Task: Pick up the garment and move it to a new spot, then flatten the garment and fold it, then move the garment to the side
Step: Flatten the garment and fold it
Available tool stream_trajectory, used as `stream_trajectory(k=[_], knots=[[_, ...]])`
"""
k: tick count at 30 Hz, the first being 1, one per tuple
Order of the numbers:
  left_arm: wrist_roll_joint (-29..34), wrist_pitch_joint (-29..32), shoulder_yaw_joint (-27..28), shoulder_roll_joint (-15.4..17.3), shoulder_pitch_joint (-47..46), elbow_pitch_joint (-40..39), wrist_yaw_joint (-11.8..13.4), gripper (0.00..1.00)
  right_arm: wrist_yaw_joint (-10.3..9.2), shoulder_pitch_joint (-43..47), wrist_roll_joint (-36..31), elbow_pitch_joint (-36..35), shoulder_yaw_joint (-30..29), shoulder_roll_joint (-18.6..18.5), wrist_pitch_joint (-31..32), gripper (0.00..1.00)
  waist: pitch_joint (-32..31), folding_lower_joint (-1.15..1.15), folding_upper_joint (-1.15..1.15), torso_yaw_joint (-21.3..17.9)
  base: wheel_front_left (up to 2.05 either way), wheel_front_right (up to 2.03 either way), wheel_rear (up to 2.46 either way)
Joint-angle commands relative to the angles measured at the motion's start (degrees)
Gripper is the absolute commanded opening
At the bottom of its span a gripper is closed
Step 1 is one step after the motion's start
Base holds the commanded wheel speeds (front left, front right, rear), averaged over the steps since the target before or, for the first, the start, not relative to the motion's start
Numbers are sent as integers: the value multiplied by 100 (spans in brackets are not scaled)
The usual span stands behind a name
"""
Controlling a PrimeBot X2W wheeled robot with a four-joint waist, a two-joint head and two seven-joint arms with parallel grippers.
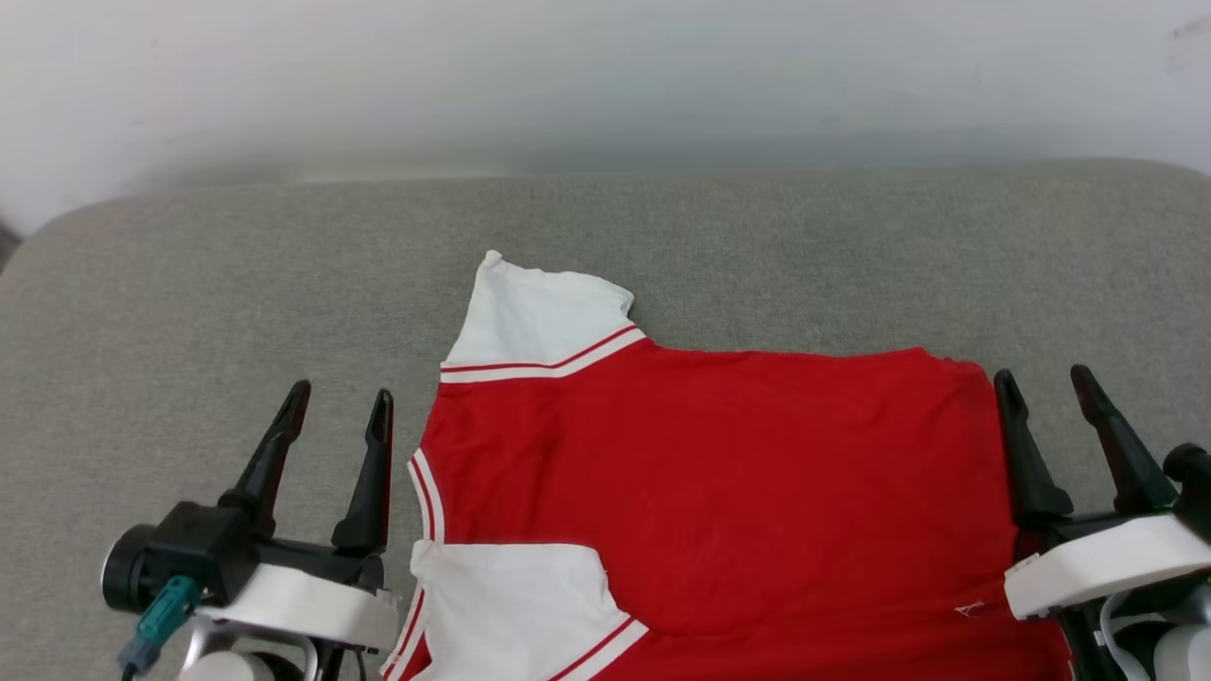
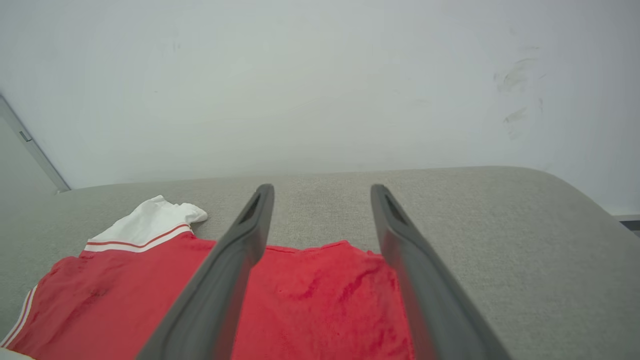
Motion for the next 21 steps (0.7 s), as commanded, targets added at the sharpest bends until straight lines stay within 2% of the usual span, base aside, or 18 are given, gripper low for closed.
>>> stream_trajectory(k=[1,6,11,15,21], knots=[[51,-17,34,9,-173,97,-150,100,-1,-131,30,4,28,5,-57,100,156,0,0,-112,0,0,0],[22,191,83,291,-830,373,-538,100,-1,-391,12,-71,91,-5,-53,100,599,0,0,-351,0,0,0],[-423,1131,69,696,-1974,630,-1061,100,-1,-623,-1,-196,74,11,-7,100,1169,0,0,-610,0,0,0],[-1054,2395,-98,1118,-3014,764,-1267,100,-1,-783,-186,-289,147,4,14,100,1587,0,0,-817,0,0,0],[-1726,4607,-389,1791,-4332,1088,-1304,100,-1,-993,-217,-464,257,179,52,100,2066,0,0,-1078,0,0,0]])
